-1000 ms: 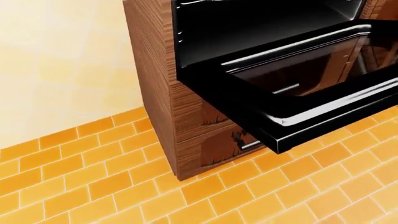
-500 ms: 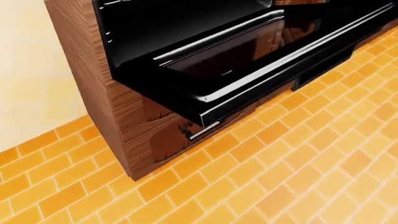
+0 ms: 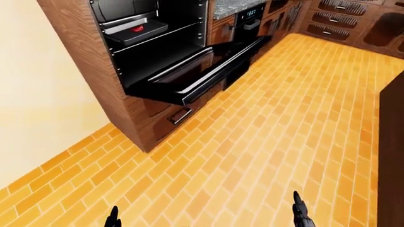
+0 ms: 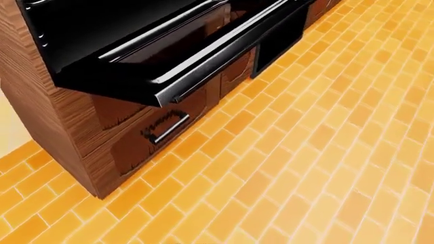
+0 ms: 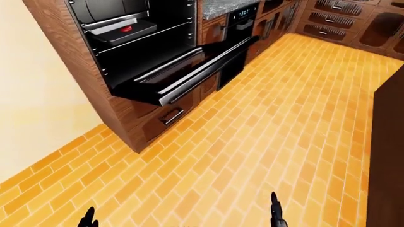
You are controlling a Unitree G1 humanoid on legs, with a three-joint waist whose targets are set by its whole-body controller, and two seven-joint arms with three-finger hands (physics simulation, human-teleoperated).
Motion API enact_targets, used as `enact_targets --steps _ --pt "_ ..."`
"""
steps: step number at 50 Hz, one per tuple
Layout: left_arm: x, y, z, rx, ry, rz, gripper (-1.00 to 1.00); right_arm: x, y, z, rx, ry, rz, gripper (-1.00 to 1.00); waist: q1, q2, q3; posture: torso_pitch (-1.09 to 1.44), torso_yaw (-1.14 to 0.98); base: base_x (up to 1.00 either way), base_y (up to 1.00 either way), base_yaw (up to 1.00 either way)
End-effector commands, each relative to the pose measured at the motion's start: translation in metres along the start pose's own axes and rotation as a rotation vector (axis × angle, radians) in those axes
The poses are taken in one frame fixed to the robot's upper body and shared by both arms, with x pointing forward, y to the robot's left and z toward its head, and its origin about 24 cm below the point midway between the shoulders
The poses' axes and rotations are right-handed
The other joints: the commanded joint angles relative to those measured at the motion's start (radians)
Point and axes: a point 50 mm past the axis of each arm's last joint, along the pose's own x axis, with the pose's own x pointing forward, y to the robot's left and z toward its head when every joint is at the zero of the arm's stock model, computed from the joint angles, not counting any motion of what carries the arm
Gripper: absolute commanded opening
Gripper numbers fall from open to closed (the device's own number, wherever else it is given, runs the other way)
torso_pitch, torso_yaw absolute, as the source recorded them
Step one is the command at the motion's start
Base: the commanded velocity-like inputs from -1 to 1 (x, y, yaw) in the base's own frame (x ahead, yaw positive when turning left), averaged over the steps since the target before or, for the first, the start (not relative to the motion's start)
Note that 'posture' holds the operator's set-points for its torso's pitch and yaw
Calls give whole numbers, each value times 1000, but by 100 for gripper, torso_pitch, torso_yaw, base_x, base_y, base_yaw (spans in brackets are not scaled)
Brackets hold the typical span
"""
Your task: Close the oven door.
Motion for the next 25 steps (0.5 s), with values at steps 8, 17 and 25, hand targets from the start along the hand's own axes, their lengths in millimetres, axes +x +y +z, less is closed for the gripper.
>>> enact_targets --steps 8,17,25 --pt "3 2 7 9 -46 5 100 3 -6 6 -4 -39 -18 100 -27 24 -18 0 0 -20 0 -47" --pt "3 2 7 8 -47 6 100 3 -6 6 0 -39 -16 100 9 100 7 0 0 -20 0 -47" --pt "3 2 7 8 -46 4 100 3 -5 6 26 -42 5 100 8 115 9 0 0 -5 0 -10"
